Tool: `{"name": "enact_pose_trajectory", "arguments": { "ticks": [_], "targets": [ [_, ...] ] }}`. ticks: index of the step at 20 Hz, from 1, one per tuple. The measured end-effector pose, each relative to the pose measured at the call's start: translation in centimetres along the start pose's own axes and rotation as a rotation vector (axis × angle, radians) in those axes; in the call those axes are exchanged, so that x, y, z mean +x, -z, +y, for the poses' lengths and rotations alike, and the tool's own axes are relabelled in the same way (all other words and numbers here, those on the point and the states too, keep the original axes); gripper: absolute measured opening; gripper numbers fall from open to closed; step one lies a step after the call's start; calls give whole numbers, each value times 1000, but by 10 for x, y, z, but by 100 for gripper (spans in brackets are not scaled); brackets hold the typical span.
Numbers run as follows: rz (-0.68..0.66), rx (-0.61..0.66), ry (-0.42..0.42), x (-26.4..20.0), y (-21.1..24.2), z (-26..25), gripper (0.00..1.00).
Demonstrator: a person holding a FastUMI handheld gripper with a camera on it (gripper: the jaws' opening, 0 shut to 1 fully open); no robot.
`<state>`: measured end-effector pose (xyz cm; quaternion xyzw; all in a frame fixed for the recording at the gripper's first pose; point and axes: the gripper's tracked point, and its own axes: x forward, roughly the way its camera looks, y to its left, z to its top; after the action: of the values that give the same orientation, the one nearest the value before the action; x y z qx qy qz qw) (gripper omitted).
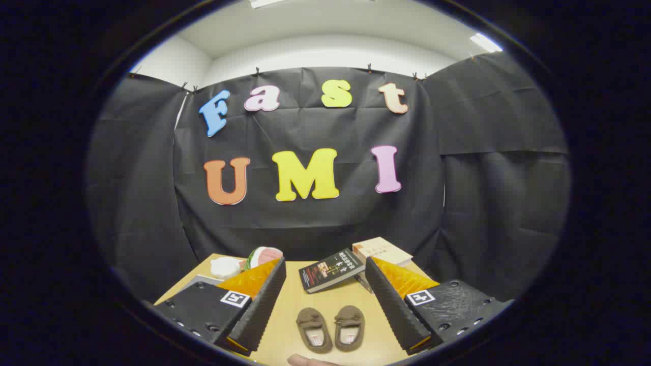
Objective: Open the storage box then place both shoes into the box .Put the left shoe in first, then the right shoe, with the right side of both shoes facing outward in a uniform manner.
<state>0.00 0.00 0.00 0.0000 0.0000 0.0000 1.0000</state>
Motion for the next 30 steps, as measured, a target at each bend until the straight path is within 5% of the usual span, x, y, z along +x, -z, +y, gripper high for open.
{"name": "enact_pose_trajectory", "arguments": {
  "ticks": [13,19,30],
  "targets": [
    [231,-11,-147,80,90,89,96],
    [159,-25,-154,103,74,114,96],
    [522,-6,-377,122,198,208,96]
  ]
}}
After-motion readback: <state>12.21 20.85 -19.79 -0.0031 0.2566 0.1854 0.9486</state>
